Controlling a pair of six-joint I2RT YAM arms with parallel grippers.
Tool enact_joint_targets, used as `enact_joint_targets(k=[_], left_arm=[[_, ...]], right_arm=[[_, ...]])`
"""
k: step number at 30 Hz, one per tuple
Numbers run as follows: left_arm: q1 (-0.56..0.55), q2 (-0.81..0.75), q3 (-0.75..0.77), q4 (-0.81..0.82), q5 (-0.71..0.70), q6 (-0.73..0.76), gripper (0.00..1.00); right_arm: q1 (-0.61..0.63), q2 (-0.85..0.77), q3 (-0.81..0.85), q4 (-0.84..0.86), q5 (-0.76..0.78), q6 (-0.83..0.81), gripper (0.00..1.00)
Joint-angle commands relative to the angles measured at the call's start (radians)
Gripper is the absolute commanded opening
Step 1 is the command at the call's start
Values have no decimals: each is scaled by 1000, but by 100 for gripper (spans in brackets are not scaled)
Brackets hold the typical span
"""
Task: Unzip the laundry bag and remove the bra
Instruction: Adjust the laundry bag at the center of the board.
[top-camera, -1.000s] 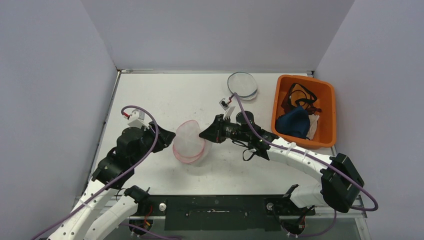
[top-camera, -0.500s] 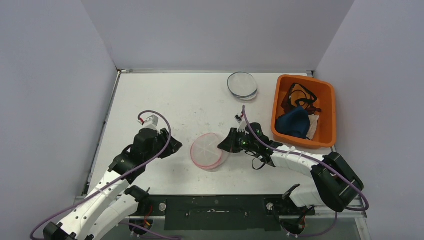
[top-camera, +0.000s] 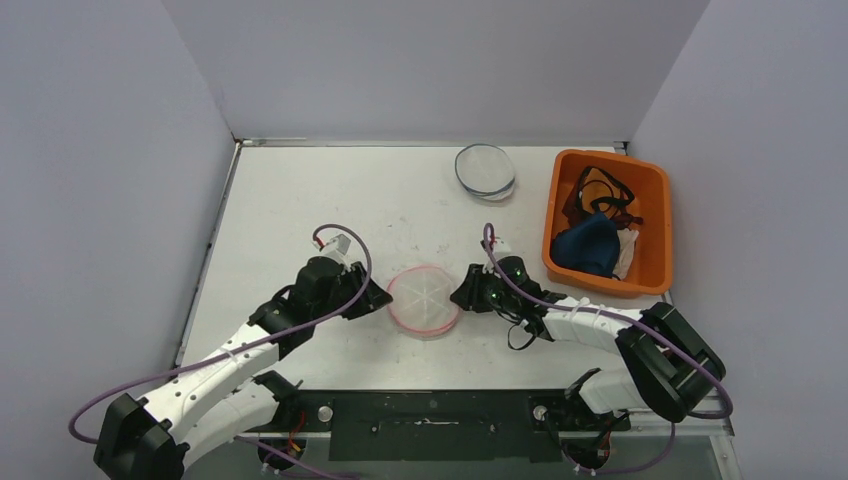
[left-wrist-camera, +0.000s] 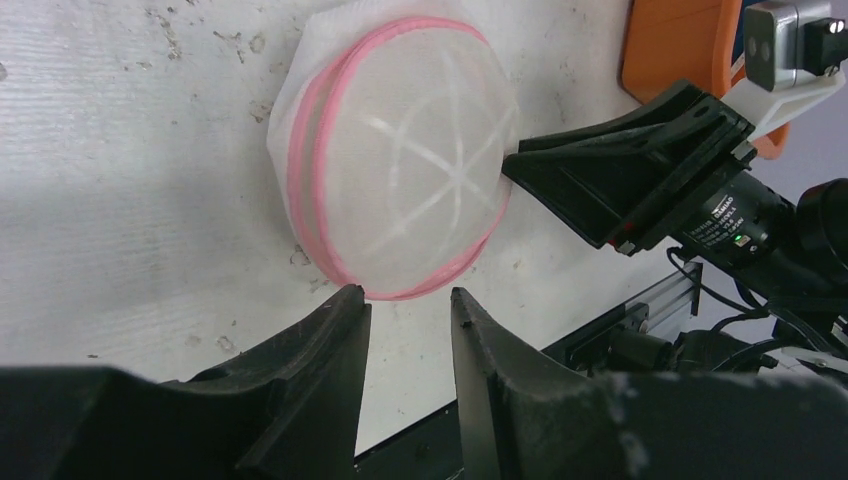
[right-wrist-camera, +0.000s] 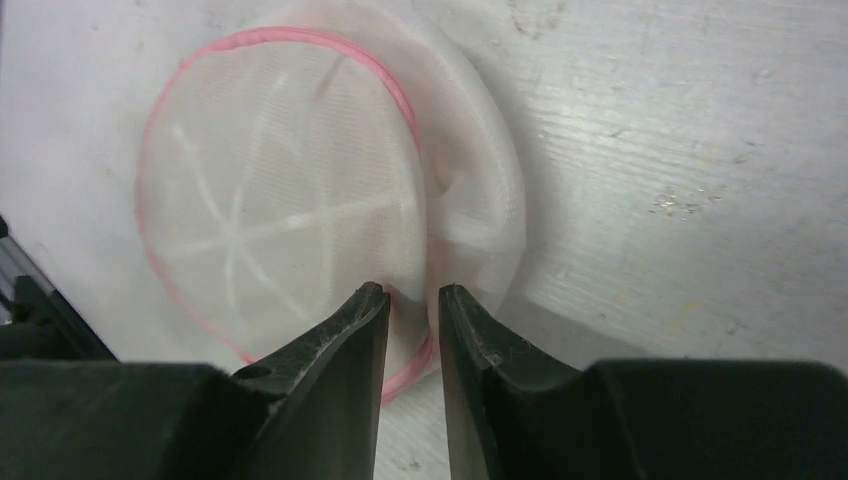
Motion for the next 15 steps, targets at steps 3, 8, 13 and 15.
enact_joint_targets(k=[3, 8, 13, 15], left_arm=[[-23, 6, 27, 81, -16, 1, 34], [-24, -17, 34, 68, -27, 6, 34], [-29, 13, 25, 174, 27, -21, 33], [-35, 60, 16, 275, 72, -40, 30]], right_arm=[[-7, -95, 24, -75, 130, -74, 44], [52, -204, 124, -239, 232, -128, 63], [181, -222, 190, -240, 214, -137, 49], [182, -195, 174, -149, 122, -87, 29]])
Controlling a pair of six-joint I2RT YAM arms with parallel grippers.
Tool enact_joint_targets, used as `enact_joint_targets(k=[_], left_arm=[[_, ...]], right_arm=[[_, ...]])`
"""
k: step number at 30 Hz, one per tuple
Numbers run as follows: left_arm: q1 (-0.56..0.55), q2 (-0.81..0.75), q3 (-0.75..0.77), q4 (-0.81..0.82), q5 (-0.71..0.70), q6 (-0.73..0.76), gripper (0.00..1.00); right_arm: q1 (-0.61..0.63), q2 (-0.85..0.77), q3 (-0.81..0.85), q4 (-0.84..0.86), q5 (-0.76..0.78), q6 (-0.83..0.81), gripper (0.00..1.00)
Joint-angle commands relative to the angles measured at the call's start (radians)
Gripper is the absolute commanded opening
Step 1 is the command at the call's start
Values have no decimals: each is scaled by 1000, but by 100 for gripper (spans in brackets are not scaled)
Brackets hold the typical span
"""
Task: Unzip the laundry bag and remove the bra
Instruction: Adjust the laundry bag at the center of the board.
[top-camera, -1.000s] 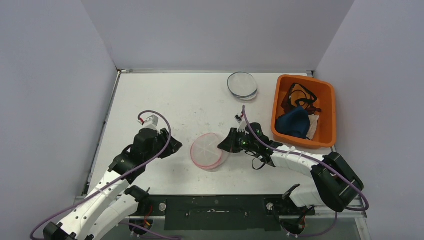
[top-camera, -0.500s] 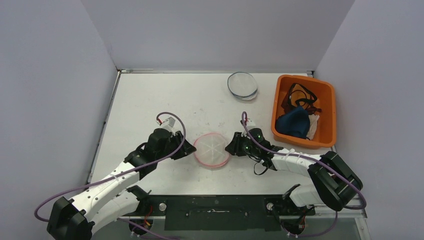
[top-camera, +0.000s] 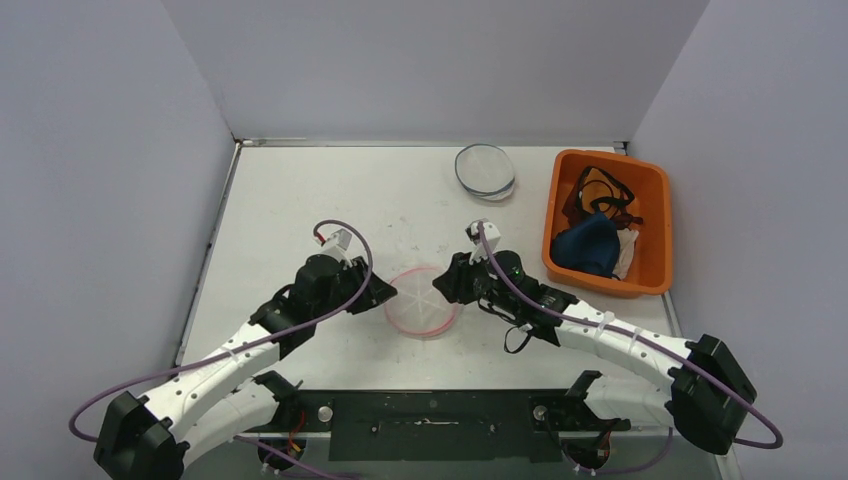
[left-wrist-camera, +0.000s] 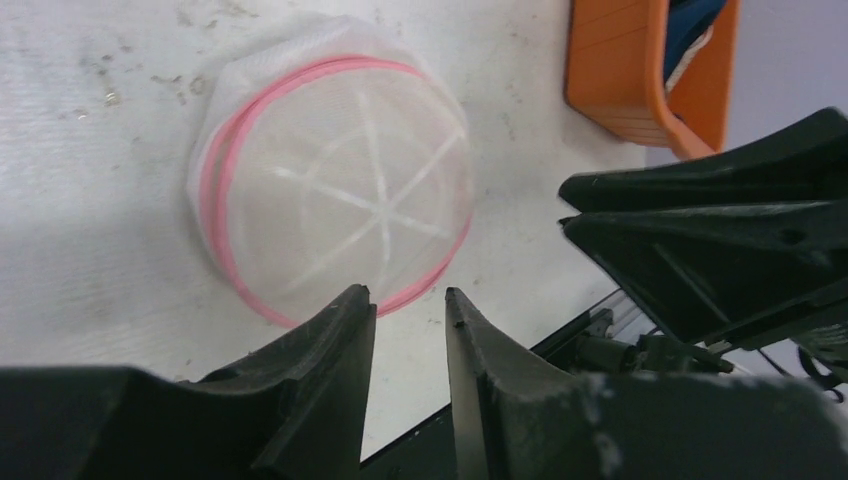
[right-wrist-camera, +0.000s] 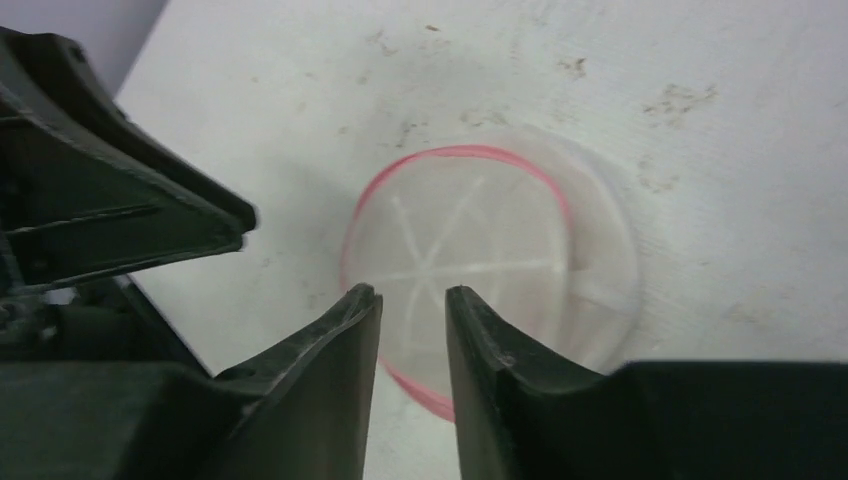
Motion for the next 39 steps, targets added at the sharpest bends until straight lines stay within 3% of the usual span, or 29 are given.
enact_joint_targets(k=[1, 2, 8, 22, 33, 39], left_arm=[[-19, 80, 16, 237, 78, -35, 28], [-21, 111, 18, 261, 87, -39, 24], [-26, 285, 11, 363, 82, -50, 15], [-27, 529, -19, 458, 19, -33, 8], [-26, 611, -54, 507, -10, -21, 5], [-28, 502, -63, 468, -8, -22, 6]], right_arm=[[16, 33, -3, 129, -97, 51, 23], [15, 54, -14, 165, -118, 68, 19], [-9, 172, -88, 290, -92, 98, 16], [-48, 282, -218, 394, -21, 95, 16], [-51, 352, -245, 428, 0, 94, 17], [-16, 221, -216, 311, 46, 57, 23]])
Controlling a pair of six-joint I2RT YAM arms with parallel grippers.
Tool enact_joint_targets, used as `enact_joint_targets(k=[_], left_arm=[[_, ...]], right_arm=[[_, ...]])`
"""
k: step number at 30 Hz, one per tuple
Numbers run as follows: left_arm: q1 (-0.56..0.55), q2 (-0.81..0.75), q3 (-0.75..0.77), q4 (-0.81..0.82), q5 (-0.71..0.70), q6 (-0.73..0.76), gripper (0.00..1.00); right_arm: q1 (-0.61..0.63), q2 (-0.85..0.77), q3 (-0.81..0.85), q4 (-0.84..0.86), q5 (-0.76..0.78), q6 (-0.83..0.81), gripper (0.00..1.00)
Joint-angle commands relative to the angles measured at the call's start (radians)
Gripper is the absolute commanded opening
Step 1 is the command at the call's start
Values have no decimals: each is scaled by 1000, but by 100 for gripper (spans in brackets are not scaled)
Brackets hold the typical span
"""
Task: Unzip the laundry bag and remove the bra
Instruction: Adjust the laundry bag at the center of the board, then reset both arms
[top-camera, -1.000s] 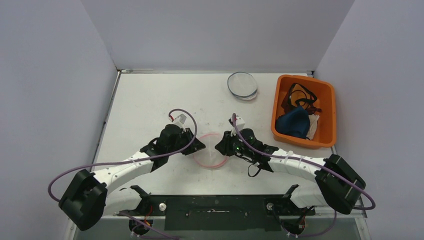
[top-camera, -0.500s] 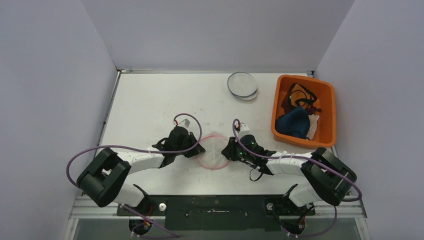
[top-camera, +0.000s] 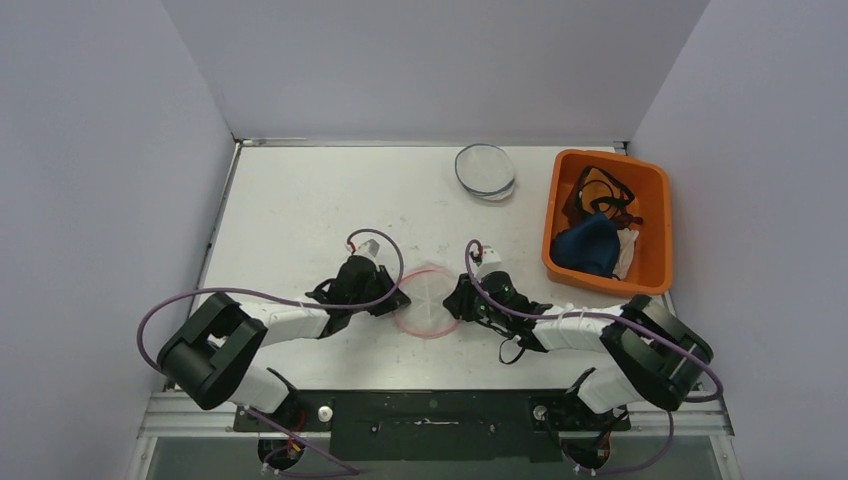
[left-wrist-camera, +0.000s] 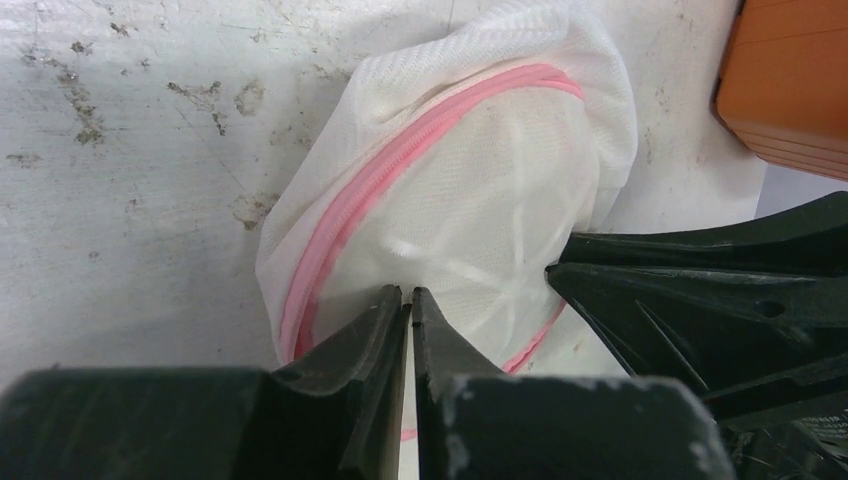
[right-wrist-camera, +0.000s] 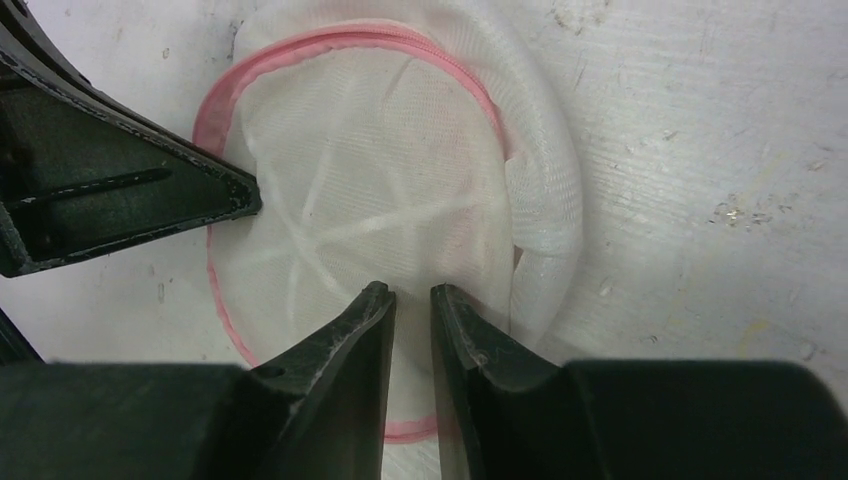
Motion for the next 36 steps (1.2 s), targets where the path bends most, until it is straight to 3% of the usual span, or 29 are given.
enact_joint_targets(k=[1, 5, 14, 16, 18, 19, 20, 21, 24, 32, 36], left_arm=[[-4, -118, -11, -38, -28, 21, 9], [-19, -289, 27, -167, -87, 45, 32], [-34, -683, 153, -537, -248, 144, 63], [-33, -775, 177, -617, -325, 157, 99], [-29, -854, 196, -700, -423, 155, 96], [-27, -888, 207, -738, -470, 162, 96], [-26, -916, 219, -772, -507, 173, 96], [-26, -942, 228, -799, -534, 188, 96], [-26, -987, 238, -866, -606, 209, 96], [-27, -1004, 207, -901, -632, 179, 96], [-27, -993, 211, -916, -634, 186, 96]], right_arm=[[34, -127, 22, -145, 87, -60, 28], [73, -276, 80, -302, 155, -126, 56], [243, -608, 214, -596, 349, -242, 76], [301, -671, 236, -642, 440, -239, 82], [347, -723, 250, -684, 550, -211, 89], [360, -746, 250, -701, 584, -175, 100], [365, -769, 242, -707, 607, -142, 92], [365, -793, 229, -706, 622, -112, 90], [366, -859, 166, -679, 686, -92, 90], [366, -942, 14, -635, 997, 18, 90], [364, -987, -15, -632, 1038, 42, 90]])
